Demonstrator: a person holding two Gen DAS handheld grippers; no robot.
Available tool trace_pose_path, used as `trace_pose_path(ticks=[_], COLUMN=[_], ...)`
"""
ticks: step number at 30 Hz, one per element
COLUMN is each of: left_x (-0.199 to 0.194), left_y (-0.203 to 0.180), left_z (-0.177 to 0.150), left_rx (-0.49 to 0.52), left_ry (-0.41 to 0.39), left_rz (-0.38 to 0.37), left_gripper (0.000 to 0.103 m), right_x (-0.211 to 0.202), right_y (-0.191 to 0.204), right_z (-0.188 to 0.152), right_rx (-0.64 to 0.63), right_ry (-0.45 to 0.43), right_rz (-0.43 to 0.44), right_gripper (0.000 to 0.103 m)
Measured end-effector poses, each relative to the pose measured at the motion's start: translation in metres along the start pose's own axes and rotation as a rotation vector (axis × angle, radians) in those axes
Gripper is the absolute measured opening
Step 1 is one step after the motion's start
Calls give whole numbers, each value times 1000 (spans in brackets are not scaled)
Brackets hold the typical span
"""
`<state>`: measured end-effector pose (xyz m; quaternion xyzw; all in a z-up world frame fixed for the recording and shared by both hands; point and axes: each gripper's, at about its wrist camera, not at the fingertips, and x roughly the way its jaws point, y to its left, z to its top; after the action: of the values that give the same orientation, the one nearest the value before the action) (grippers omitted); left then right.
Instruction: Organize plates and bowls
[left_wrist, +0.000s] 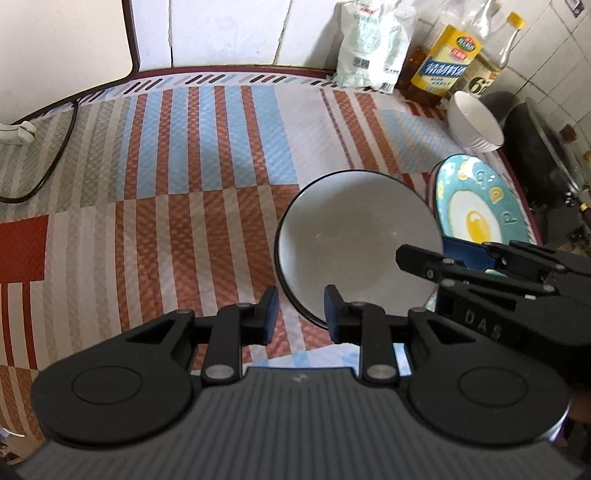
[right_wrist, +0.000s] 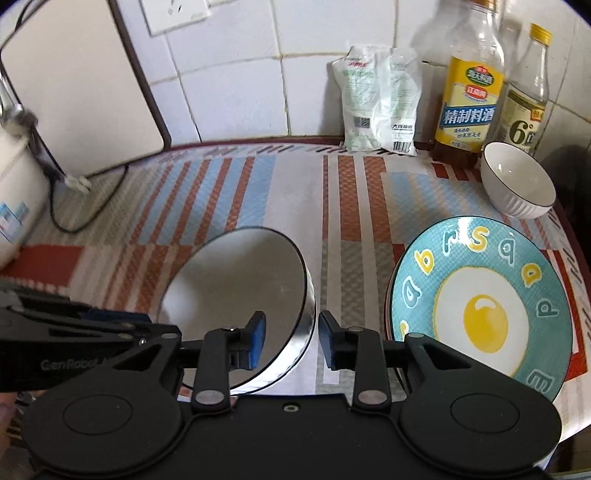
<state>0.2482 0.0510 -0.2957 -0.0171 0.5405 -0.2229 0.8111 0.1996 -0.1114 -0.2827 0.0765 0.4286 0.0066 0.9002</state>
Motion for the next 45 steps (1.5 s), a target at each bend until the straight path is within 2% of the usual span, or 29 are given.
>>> trace_pose_path(ticks=[10, 12, 13, 19, 22, 26, 29, 36, 38, 42, 45], left_x=[-61, -71, -76, -96, -99, -97, -93, -64, -53, -31, -12], left_y=[-29, -38, -44, -78, -99, -123, -142, -175, -183, -193, -201], left_z=[2, 2, 2, 6, 10, 17, 24, 38, 44, 57, 67], left_rx=[62, 84, 94, 118, 112, 86, 67, 24, -2, -82, -92], left_ry=[-97, -116, -125, -196, -244, -284, -326, -357, -353, -332, -321], left_rz=[-82, -89, -91, -111, -94, -99, -109, -119, -110, -144, -123], left_gripper=[29, 30, 31, 40, 41, 42, 46, 46, 46, 46, 46], right_x=[-55, -68, -75, -104, -113, -123, -129, -121, -114, -95, -76], right_y=[-23, -29, -33, -64, -81, -112, -135, -185, -198, -224, -243], right_z=[2, 1, 1, 1, 3, 11, 18, 34, 38, 47, 53], right_rx=[12, 10, 10, -19, -34, -50, -68, -82, -79, -84, -72], right_ry=[-89, -117, -133, -204, -236, -267, -289, -279, -274, -302, -310], right_rz=[35, 41, 43, 59, 65, 78, 84, 69, 60, 27, 30], right_gripper=[47, 57, 59, 63, 65, 65, 66, 66, 66, 66, 66])
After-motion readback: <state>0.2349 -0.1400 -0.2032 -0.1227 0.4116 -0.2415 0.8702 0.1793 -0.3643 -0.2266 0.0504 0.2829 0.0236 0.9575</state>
